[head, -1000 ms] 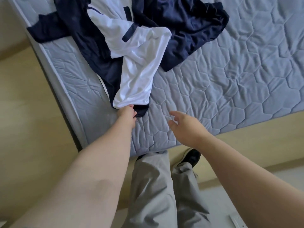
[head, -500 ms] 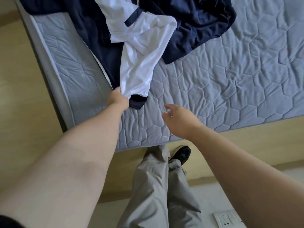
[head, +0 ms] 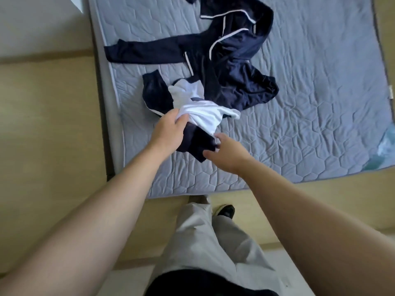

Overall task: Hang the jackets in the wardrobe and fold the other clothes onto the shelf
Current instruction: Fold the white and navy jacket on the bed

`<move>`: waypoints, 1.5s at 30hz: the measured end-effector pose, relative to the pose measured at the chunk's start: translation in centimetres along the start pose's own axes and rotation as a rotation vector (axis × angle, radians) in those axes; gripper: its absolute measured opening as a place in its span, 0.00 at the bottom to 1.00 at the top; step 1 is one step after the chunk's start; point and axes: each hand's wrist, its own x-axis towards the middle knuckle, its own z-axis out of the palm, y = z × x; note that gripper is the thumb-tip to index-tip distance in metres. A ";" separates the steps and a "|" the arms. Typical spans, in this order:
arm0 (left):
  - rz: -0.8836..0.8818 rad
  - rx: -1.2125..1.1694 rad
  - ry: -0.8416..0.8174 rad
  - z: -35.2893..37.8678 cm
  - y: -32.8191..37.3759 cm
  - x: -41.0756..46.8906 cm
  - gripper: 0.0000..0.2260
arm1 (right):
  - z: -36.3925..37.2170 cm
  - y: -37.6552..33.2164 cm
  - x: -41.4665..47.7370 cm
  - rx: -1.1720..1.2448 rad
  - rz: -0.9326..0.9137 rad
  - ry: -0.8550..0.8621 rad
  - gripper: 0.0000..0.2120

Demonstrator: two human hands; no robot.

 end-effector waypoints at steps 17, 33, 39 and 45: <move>0.228 -0.357 0.222 -13.1 18.9 -9.0 0.14 | -10.5 -10.7 -13.3 0.182 -0.458 0.605 0.04; 0.277 -0.093 0.088 -17.9 24.1 -15.7 0.06 | -16.9 -18.1 -23.1 0.521 -0.601 0.594 0.07; 0.440 0.074 -0.177 -17.5 25.6 -16.6 0.45 | -17.7 -18.8 -24.3 0.330 -0.615 0.661 0.06; 0.515 0.278 0.008 -13.7 26.7 -13.8 0.08 | -18.4 -18.5 -24.4 0.279 -0.613 0.697 0.07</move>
